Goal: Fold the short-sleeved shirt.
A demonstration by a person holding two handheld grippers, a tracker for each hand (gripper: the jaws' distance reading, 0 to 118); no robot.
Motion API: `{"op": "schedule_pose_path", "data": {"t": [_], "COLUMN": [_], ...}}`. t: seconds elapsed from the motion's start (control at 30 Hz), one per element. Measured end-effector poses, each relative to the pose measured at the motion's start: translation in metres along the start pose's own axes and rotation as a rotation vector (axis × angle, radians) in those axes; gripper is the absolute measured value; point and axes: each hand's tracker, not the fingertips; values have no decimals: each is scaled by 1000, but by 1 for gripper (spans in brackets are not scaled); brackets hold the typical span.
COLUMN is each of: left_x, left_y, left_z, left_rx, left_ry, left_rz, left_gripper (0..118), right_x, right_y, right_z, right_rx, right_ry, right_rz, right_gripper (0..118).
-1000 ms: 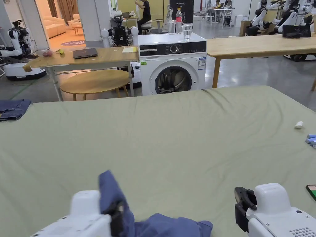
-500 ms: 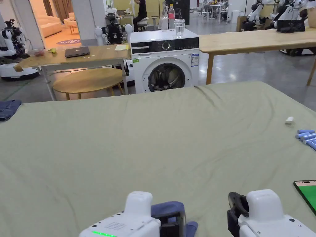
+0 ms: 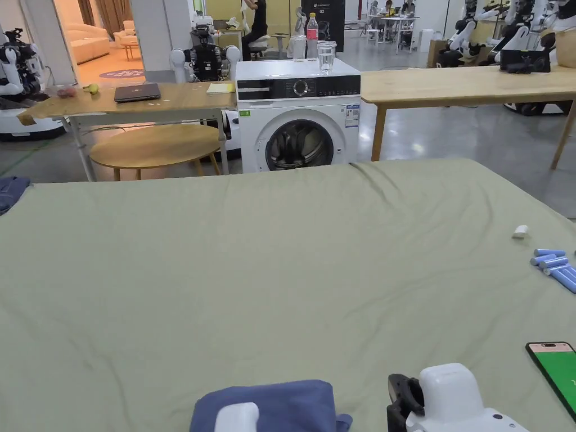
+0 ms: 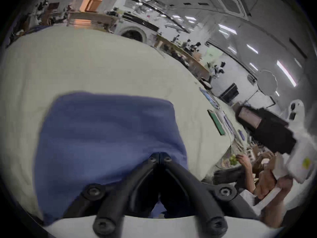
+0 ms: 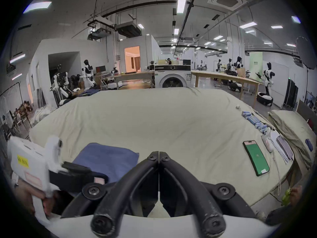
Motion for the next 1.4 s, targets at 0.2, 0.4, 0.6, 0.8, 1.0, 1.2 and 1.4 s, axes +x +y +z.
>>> {"op": "schedule_pose_path", "data": {"t": [0.2, 0.4, 0.6, 0.8, 1.0, 1.2, 1.4], "left_x": [-5, -34, -110, -155, -126, -135, -210], "left_y": [4, 18, 9, -9, -4, 3, 28], "left_z": [7, 76, 109, 70, 12, 47, 163], "left_rx": [6, 116, 110, 91, 70, 102, 146], "left_ry": [13, 36, 55, -193, -310, -171, 2], "left_rz": [59, 68, 274, 542, 595, 513, 373], "left_gripper": [0, 0, 116, 118, 37, 32, 32], "right_x": [-7, -37, -43, -35, -40, -51, -88], "right_y": [-6, -3, -39, -49, -48, -31, -7], "right_z": [-3, -42, -83, -91, -88, -67, -63], "right_rx": [-40, -186, -349, -386, -364, -278, -246], "right_ry": [-25, 173, 253, 189, 184, 205, 227], "right_rz": [36, -104, -222, -189, -115, -58, -14], "right_gripper": [0, 0, 0, 0, 0, 0, 0]}}
